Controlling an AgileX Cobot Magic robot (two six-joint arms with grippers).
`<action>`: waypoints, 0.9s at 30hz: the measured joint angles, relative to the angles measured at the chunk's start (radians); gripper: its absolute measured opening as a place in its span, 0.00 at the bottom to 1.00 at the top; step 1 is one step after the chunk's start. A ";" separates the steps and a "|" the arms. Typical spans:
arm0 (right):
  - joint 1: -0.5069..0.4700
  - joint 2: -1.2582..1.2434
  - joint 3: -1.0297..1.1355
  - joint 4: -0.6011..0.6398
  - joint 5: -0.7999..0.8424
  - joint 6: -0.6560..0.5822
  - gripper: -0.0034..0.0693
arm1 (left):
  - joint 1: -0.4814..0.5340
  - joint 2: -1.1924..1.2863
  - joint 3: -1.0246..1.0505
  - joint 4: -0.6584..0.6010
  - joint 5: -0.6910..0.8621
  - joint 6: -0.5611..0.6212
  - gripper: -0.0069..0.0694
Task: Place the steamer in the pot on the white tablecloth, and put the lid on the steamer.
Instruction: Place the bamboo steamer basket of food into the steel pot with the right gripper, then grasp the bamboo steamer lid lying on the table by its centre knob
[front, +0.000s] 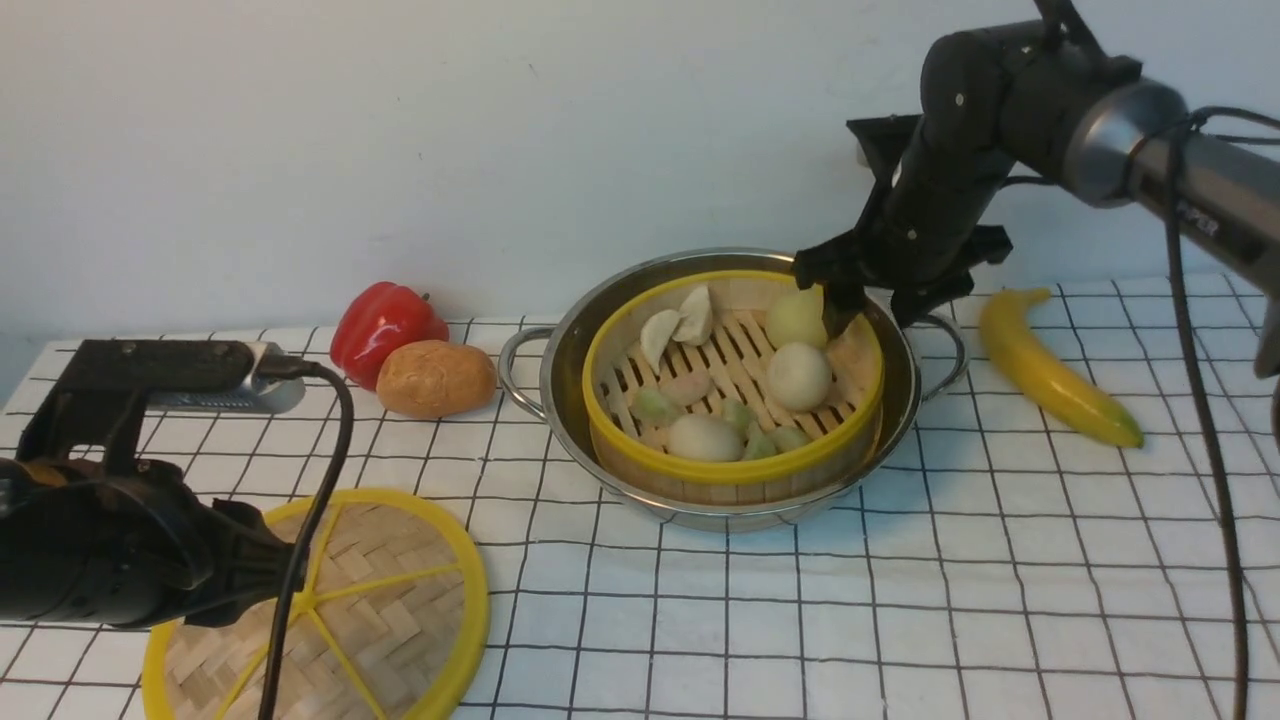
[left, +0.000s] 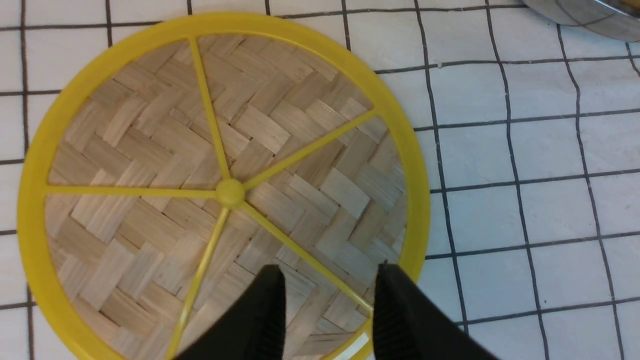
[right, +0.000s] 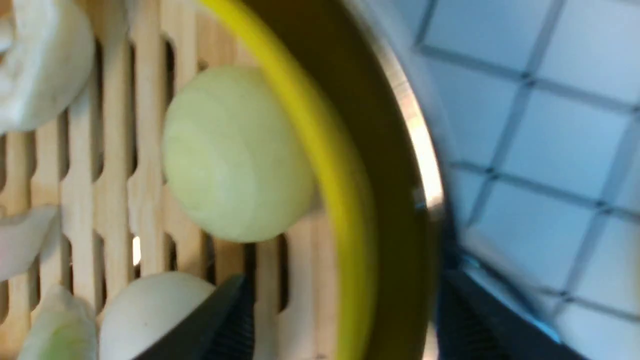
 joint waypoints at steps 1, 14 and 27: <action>0.000 -0.021 -0.010 -0.022 0.000 -0.003 0.73 | 0.000 0.016 0.000 -0.001 -0.014 0.000 0.41; 0.000 -0.412 -0.024 0.019 0.001 -0.068 0.72 | 0.000 0.193 0.000 -0.045 -0.179 0.001 0.41; 0.000 -0.932 -0.027 0.221 -0.001 -0.184 0.48 | 0.000 0.280 0.000 -0.024 -0.275 0.008 0.41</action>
